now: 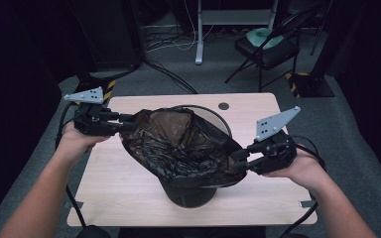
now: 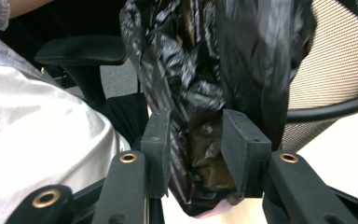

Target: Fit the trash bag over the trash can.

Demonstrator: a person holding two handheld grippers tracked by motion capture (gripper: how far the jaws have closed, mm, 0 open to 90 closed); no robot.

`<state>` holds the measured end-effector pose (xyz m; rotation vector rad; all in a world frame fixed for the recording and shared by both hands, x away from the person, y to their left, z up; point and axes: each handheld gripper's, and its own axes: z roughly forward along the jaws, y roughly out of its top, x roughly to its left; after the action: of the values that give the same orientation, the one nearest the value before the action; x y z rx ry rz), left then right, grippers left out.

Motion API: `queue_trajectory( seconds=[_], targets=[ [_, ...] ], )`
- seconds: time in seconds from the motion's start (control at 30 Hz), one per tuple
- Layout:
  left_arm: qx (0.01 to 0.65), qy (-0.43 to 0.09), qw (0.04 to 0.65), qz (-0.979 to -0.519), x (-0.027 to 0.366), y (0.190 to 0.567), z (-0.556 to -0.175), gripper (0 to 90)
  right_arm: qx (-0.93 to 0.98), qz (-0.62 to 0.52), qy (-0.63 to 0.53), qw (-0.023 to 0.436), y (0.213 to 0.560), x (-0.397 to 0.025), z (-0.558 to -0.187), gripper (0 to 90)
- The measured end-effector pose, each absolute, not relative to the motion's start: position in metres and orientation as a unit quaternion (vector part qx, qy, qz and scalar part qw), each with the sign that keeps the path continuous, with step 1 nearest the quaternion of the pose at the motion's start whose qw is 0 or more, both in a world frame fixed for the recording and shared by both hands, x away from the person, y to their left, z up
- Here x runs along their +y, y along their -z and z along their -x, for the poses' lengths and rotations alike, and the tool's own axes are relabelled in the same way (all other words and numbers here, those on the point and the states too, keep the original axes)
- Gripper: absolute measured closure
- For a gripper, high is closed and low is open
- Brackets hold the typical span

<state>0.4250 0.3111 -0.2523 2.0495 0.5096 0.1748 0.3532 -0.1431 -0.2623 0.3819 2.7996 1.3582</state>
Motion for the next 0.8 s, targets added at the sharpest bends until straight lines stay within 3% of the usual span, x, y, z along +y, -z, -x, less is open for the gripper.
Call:
queue_trajectory(
  seconds=[0.2, 0.37, 0.8],
  targets=[
    [0.199, -0.08, 0.491, -0.844, 0.302, 0.243, -0.428, 74.4, 0.888, -0.129, -0.442, 0.023, 0.247, -0.142, -0.359, 59.3],
    [0.192, -0.091, 0.485, -0.848, 0.297, 0.242, -0.432, 89.0, 0.88, -0.13, -0.454, 0.036, 0.235, -0.14, -0.365, 57.2],
    [0.194, -0.085, 0.48, -0.852, 0.293, 0.244, -0.441, 89.5, 0.873, -0.151, -0.461, 0.041, 0.224, -0.136, -0.382, 50.4]
  ],
)
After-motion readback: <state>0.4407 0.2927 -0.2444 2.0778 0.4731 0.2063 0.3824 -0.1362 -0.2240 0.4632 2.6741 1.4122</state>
